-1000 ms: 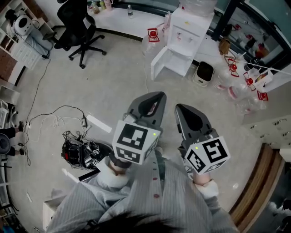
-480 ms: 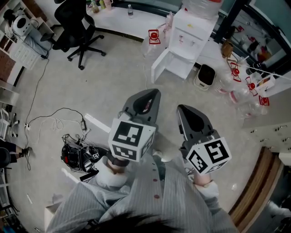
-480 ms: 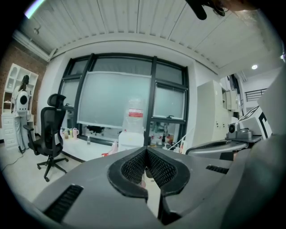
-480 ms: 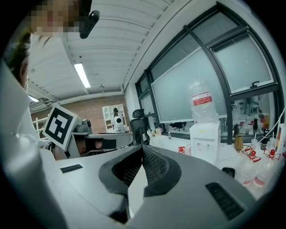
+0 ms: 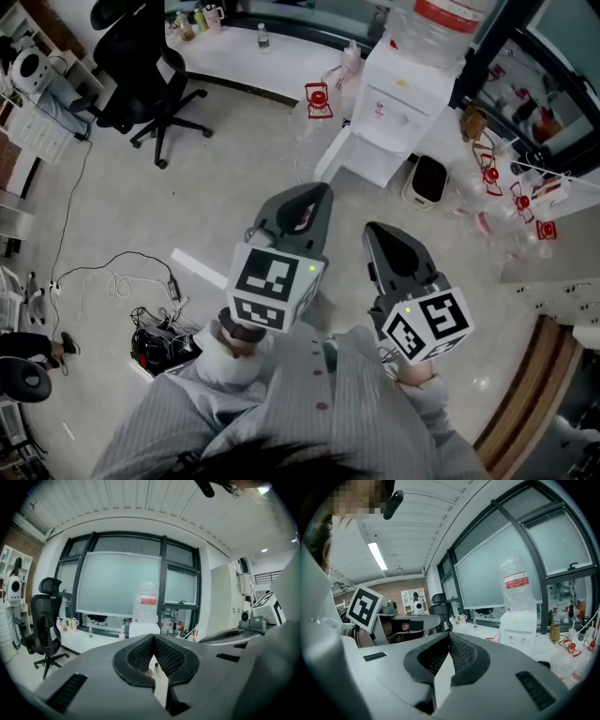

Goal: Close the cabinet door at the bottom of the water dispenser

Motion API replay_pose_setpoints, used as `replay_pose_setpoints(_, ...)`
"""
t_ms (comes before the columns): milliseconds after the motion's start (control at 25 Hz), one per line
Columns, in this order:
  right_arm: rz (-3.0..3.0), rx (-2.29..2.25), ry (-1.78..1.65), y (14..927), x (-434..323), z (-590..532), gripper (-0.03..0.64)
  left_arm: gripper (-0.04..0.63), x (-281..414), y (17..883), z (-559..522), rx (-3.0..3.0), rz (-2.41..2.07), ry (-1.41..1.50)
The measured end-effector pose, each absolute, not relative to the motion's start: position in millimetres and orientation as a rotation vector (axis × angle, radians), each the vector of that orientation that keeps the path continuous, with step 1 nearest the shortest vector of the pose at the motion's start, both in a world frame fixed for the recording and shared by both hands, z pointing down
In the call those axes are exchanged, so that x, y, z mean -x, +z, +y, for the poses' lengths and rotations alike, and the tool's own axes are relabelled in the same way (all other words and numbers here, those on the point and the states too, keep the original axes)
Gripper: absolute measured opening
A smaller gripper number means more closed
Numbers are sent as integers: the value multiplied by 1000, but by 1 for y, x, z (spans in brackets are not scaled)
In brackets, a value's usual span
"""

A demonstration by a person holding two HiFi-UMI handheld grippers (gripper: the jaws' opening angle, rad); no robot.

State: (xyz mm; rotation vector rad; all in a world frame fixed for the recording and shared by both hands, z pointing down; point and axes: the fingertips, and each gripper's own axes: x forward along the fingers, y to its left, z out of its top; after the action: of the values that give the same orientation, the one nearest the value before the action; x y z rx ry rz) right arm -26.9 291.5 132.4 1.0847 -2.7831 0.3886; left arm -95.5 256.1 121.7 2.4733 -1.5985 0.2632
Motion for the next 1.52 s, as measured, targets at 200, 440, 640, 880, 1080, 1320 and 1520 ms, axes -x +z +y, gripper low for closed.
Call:
replay_pose_setpoints(200,-2774,-1121,393,134,58,250,14,11,123,124,217,-2511,-1563,285)
replay_pose_setpoints(440,-2734,-1182,401,141,79,221,14,11,144,137,187,-2526,-1504,307)
replay_pose_setpoints(640,-2703,-1249,433,145,71,195,14,9,148,147,165,-2516,-1473,317)
replay_pose_setpoints(880,-2699,-1262,462,155,60,156,14,10,143,155,130,-2505,-1479,324)
replay_pose_setpoints(1080,-2711,-1224,458,161,54,113,14,9,134,153,89,-2498,-1503,310)
replay_pose_setpoints(1320,-2739,-1143,448,154,44,45,14,9,113,147,22,-2484,-1539,315)
replay_pose_setpoints(1520,-2759,-1048,456,154,32,-12,14,9,98,144,-31,-2429,-1604,306)
